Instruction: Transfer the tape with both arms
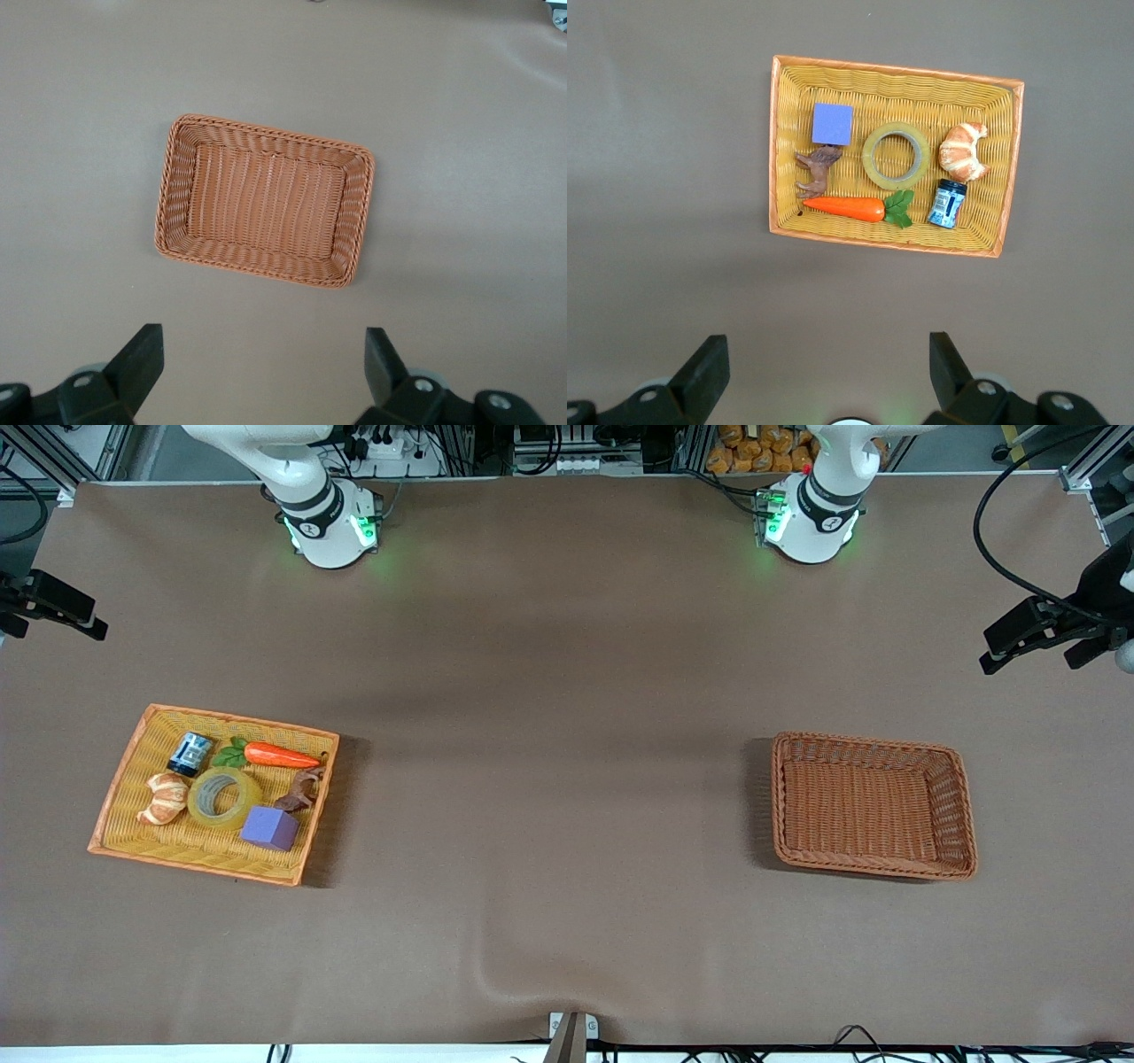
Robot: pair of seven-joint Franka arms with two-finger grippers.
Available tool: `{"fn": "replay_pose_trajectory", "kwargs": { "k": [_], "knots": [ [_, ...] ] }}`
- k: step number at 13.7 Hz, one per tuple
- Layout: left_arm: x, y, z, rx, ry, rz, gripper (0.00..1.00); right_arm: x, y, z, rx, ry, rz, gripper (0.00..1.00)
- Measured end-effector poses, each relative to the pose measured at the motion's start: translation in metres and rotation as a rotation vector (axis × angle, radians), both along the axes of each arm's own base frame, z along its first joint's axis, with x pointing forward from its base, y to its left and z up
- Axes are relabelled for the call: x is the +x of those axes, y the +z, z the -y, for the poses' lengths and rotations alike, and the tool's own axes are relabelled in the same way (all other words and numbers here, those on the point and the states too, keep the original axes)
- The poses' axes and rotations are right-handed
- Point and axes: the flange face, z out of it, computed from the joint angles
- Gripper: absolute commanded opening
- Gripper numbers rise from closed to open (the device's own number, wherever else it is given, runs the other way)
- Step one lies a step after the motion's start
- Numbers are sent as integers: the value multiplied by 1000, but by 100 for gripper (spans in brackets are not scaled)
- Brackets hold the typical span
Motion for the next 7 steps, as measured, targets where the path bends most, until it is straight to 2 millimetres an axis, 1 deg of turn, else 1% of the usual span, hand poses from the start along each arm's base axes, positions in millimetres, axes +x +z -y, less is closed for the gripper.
{"fn": "replay_pose_trajectory", "kwargs": {
  "k": [7],
  "knots": [
    [0,0,-3,0,6,-2,100,0,0,0,0,0,-1,100]
  ]
}}
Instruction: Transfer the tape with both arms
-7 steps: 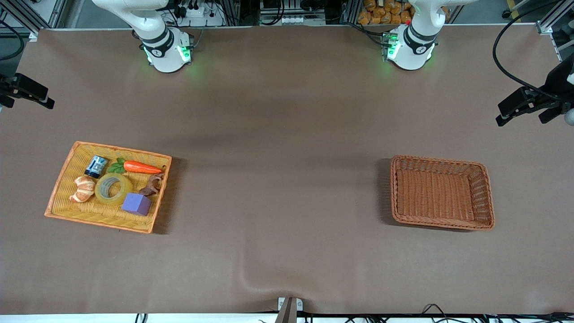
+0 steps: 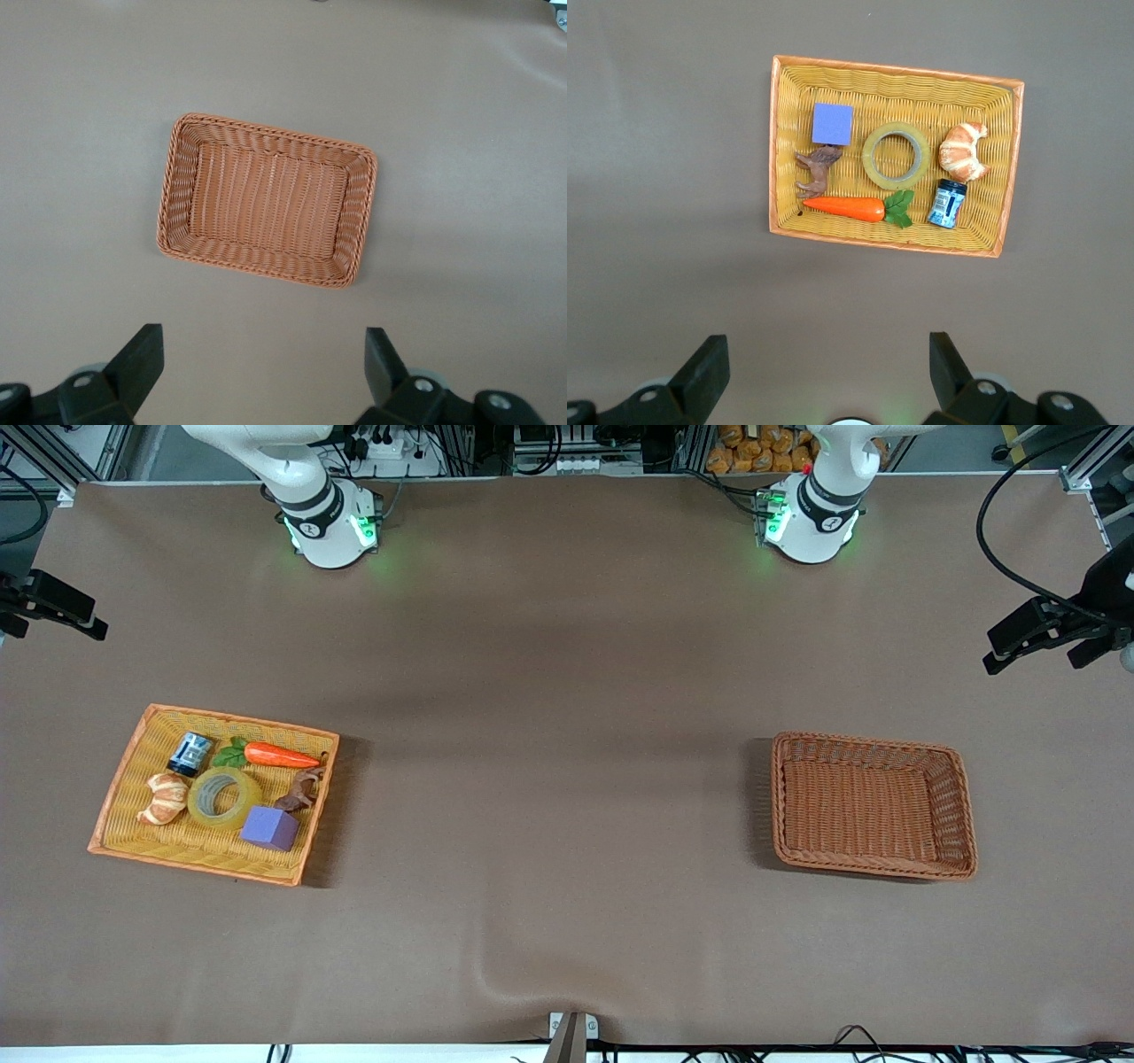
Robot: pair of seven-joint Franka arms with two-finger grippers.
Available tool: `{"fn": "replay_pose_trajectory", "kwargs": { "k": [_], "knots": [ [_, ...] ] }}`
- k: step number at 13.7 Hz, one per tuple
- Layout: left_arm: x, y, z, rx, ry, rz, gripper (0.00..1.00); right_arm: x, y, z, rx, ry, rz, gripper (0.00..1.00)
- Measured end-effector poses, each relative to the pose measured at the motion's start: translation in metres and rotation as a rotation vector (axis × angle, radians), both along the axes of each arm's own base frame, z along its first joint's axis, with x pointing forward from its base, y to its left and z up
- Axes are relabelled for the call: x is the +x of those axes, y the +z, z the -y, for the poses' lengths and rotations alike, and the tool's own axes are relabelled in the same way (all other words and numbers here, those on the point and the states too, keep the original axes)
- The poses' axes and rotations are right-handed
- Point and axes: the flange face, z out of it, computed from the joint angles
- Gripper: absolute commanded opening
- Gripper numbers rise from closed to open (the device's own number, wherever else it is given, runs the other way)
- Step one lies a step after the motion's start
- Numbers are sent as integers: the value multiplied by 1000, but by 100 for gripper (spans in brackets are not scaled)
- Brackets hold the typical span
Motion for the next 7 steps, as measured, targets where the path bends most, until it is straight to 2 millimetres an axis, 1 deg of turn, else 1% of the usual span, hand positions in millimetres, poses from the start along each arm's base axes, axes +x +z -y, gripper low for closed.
{"fn": "replay_pose_trajectory", "kwargs": {
  "k": [2,3,5,7],
  "knots": [
    [0,0,-1,0,1,-1,100,1,-6,0,0,0,-5,100],
    [0,0,-1,0,2,-4,100,2,-12,0,1,0,-6,100],
    [-1,-1,-2,1,4,-10,100,7,-33,1,1,-1,-10,100],
    [-1,-3,-4,1,8,-17,100,11,-61,1,2,0,-22,100]
  ]
}}
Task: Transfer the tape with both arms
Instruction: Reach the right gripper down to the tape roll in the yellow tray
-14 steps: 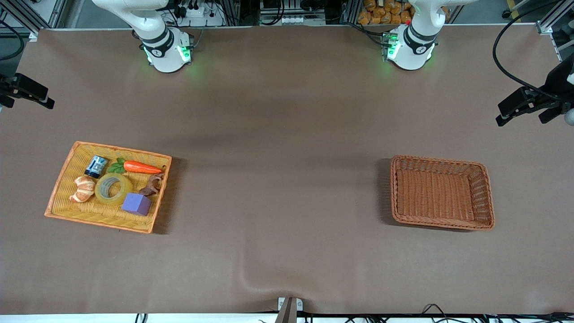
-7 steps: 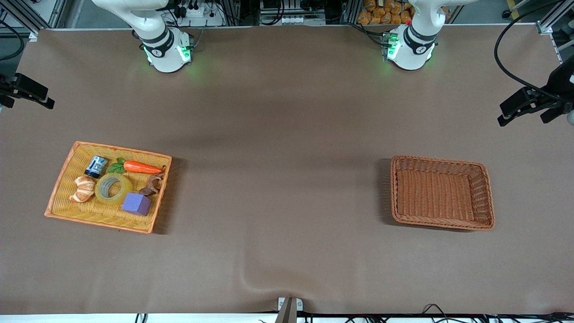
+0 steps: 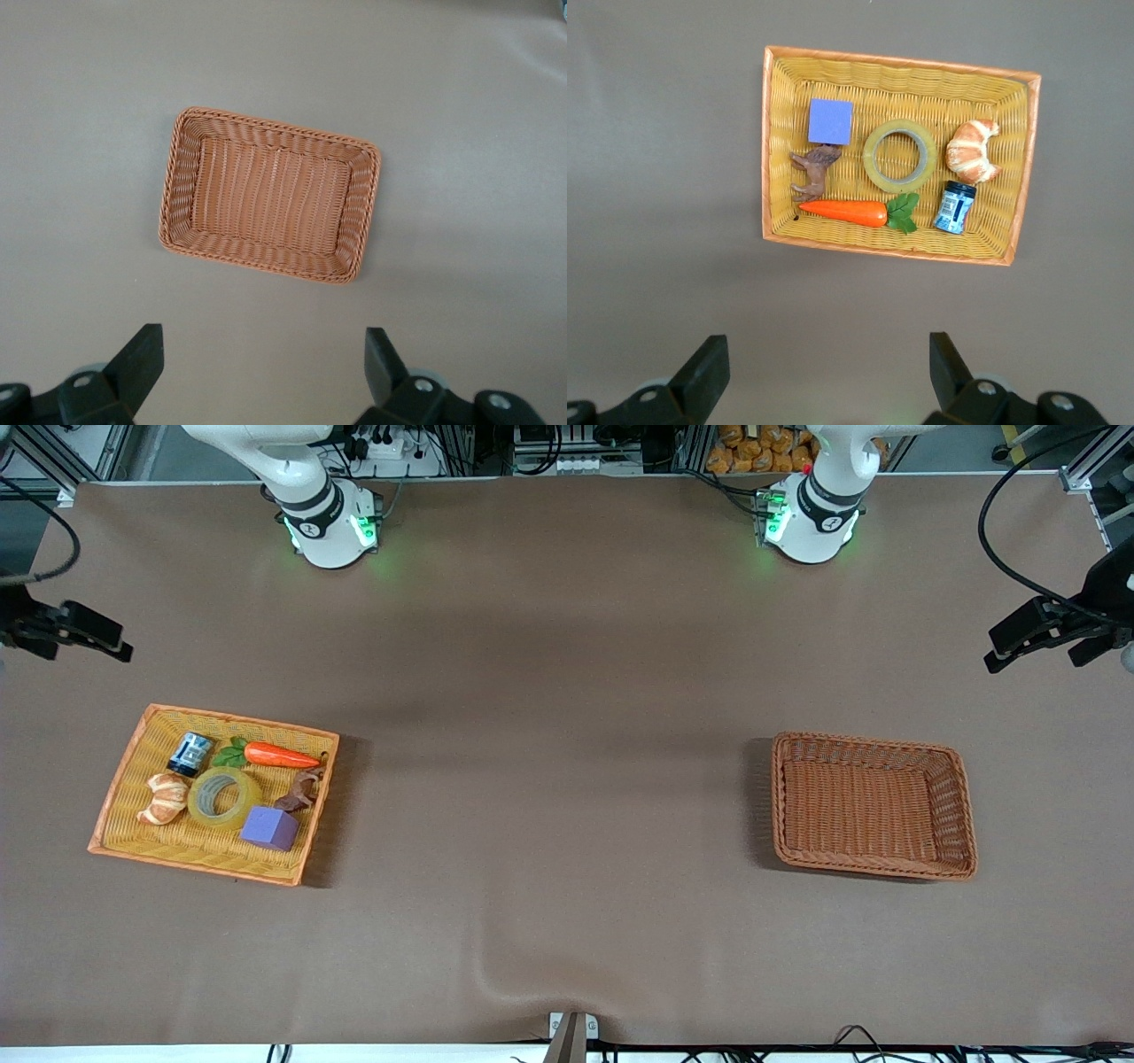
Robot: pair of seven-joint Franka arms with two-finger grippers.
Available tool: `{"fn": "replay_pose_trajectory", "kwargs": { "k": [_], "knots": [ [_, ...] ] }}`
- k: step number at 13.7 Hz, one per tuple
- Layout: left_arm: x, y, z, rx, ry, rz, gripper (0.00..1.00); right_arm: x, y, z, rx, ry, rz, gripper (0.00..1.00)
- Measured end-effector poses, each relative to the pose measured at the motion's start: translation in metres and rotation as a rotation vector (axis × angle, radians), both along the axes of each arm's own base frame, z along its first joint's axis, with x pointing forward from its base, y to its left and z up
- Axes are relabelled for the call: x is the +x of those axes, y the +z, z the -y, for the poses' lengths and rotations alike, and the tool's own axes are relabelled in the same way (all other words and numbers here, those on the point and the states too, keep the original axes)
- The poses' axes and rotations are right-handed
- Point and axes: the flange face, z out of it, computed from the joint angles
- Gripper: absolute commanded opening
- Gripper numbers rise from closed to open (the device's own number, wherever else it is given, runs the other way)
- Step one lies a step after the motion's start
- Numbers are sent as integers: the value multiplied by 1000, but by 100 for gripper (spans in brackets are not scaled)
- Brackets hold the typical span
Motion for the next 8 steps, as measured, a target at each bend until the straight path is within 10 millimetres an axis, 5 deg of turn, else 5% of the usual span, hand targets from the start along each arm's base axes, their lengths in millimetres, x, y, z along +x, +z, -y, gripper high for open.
{"fn": "replay_pose_trajectory", "kwargs": {
  "k": [3,8],
  "knots": [
    [-1,-9,-5,1,8,-41,100,8,-63,8,-1,37,32,100],
    [1,-15,-1,1,2,-57,100,2,-198,51,-36,236,170,100]
  ]
}}
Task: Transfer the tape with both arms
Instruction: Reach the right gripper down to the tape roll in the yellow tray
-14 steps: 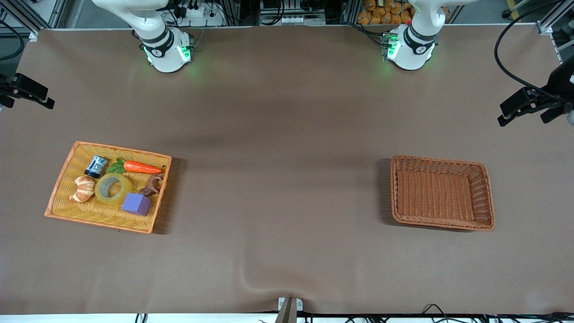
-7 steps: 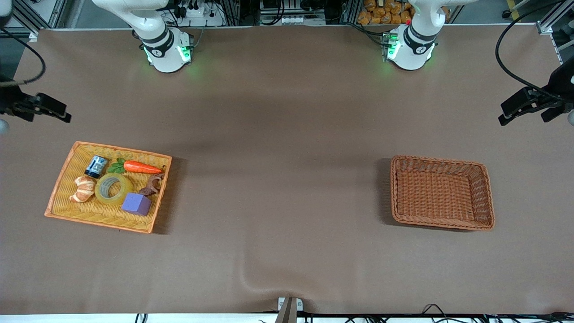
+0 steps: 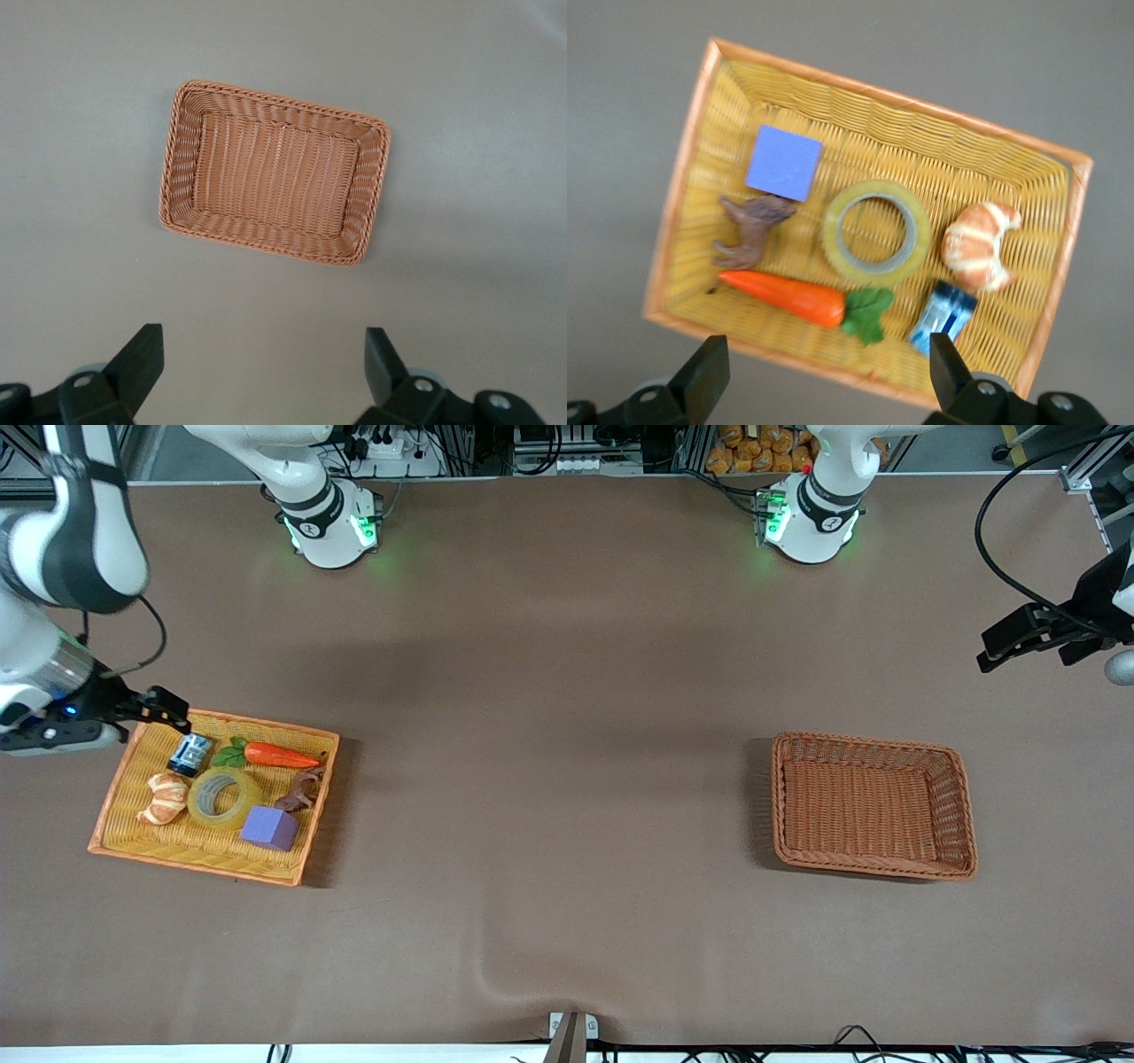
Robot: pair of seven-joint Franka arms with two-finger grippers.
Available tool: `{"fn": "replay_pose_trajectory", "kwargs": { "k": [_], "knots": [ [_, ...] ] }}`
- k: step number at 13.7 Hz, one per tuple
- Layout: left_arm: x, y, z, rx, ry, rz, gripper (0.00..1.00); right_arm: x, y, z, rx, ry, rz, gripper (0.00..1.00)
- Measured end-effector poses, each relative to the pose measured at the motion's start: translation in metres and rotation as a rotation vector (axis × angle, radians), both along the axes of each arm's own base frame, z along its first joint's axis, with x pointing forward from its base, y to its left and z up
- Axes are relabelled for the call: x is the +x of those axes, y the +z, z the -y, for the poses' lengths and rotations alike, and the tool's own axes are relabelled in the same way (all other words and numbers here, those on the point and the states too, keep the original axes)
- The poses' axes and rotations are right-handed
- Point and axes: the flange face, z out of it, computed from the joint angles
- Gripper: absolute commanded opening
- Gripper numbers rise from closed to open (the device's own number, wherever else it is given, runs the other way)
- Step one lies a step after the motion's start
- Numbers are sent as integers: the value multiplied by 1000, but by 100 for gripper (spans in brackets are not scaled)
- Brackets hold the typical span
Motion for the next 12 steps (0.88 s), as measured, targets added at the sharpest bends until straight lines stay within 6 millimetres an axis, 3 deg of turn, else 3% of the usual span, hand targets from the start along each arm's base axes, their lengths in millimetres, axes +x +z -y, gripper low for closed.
{"fn": "replay_pose_trajectory", "kwargs": {
  "k": [3,5,6,10,12],
  "knots": [
    [0,-1,5,0,-8,-3,100,0,-80,16,-13,86,-51,100],
    [0,-2,7,0,-12,-5,100,5,-131,12,-17,123,-84,100],
    [0,-2,8,0,-14,-5,100,9,-148,5,-20,142,-88,100],
    [0,-2,13,0,-24,-5,100,28,-158,-23,-32,219,-66,97],
    [0,-2,15,-1,-27,-5,100,31,-168,-19,-44,258,-45,80]
  ]
}}
